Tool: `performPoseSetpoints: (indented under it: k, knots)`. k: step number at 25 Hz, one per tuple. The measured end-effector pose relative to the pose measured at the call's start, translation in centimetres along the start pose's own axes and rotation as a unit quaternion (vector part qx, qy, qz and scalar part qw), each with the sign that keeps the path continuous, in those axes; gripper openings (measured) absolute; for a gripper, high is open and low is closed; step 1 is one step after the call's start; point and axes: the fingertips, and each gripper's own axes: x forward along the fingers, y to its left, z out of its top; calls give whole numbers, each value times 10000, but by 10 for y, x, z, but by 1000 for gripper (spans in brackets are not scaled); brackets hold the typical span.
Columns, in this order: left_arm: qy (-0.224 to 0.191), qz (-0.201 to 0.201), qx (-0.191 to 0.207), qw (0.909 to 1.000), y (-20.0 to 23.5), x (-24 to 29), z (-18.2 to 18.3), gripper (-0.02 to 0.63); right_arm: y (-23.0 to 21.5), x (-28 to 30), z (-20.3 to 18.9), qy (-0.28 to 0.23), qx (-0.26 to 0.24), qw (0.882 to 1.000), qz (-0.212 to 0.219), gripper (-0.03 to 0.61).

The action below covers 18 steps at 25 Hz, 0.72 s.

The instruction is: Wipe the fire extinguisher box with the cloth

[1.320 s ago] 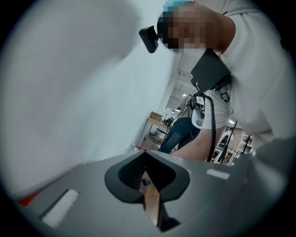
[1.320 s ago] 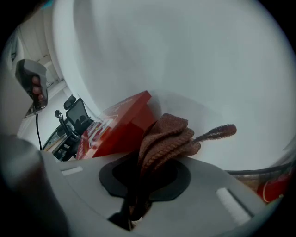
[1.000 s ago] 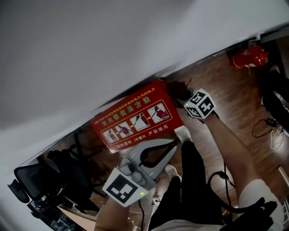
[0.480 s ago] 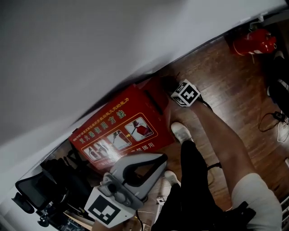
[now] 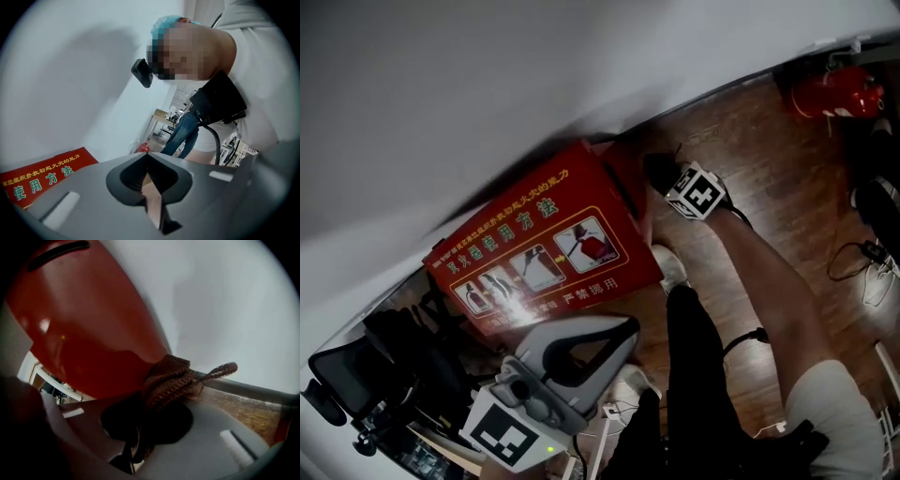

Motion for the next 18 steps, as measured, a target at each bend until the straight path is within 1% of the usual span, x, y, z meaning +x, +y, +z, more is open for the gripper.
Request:
performPoseSetpoints:
  k: [4,7,10,14,18]
  knots:
    - [-136,100,107,9998,-16,-20,6,0,28,-61,-3,-129,-224,9994,-219,52]
    - [-255,215,257,9991,-30,-40,10,0,64,-107,-8,-219,-376,9984,-361,52]
    - [-403,390,391,9977,-49,-66,7,0,110,-146,-10,-258,-601,9968,-450,52]
    - [-515,494,464,9964,-81,-102,-13,0,178,-173,1,-273,-1129,9921,-468,52]
    - [-371,599,502,9962,-102,-133,-45,0,230,-177,24,-342,-1708,9836,-465,52]
